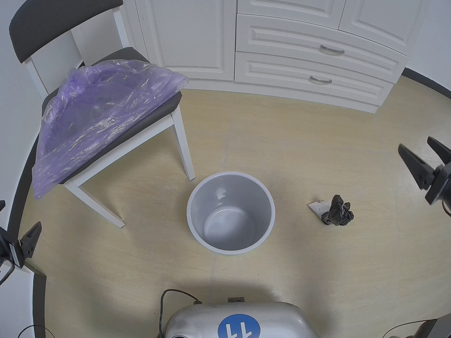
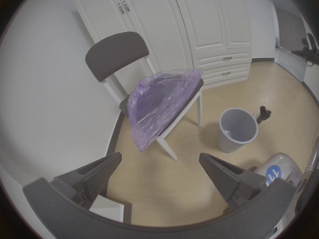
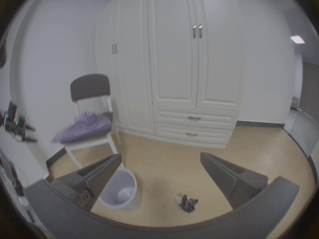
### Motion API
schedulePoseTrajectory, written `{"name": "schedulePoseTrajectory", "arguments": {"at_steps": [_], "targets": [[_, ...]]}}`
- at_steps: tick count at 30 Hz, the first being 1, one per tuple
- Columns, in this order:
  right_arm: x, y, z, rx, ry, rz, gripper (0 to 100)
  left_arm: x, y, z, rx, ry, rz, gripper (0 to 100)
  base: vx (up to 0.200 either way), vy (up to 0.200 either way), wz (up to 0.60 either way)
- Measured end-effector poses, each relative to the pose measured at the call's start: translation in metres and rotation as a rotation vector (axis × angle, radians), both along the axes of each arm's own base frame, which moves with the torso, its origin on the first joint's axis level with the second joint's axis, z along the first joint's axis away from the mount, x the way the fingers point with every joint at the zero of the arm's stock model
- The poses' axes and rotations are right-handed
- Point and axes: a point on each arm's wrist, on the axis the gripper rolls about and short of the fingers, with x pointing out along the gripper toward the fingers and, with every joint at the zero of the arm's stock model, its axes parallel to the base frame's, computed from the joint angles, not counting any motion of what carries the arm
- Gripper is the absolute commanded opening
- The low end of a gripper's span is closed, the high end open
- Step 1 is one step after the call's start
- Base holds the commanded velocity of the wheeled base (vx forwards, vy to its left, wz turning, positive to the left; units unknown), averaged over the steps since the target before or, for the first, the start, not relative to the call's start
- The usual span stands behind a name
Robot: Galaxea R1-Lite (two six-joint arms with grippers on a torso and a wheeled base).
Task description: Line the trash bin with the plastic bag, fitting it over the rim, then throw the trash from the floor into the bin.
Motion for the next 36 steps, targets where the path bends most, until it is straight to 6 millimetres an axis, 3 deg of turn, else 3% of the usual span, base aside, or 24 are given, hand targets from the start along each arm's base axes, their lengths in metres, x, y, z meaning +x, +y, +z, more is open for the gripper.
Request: {"name": "schedulePoseTrajectory", "arguments": {"at_steps": [5, 13, 28, 36], "targets": [[0.015, 0.019, 0.007, 0.115, -0.079, -0.021, 100, -0.001, 0.005, -0.004, 0.039, 0.019, 0.06, 100, 0.0, 0.0, 0.0], [0.033, 0.042, -0.006, 0.124, -0.017, 0.004, 100, 0.005, 0.01, -0.014, 0.095, 0.084, 0.088, 100, 0.0, 0.0, 0.0], [0.051, 0.065, -0.007, 0.178, -0.073, 0.048, 100, 0.061, 0.037, -0.027, 0.1, 0.024, 0.129, 100, 0.0, 0.0, 0.0], [0.046, 0.096, -0.014, 0.232, -0.041, 0.165, 100, 0.089, 0.047, -0.035, 0.038, 0.033, 0.125, 100, 0.0, 0.0, 0.0]]}}
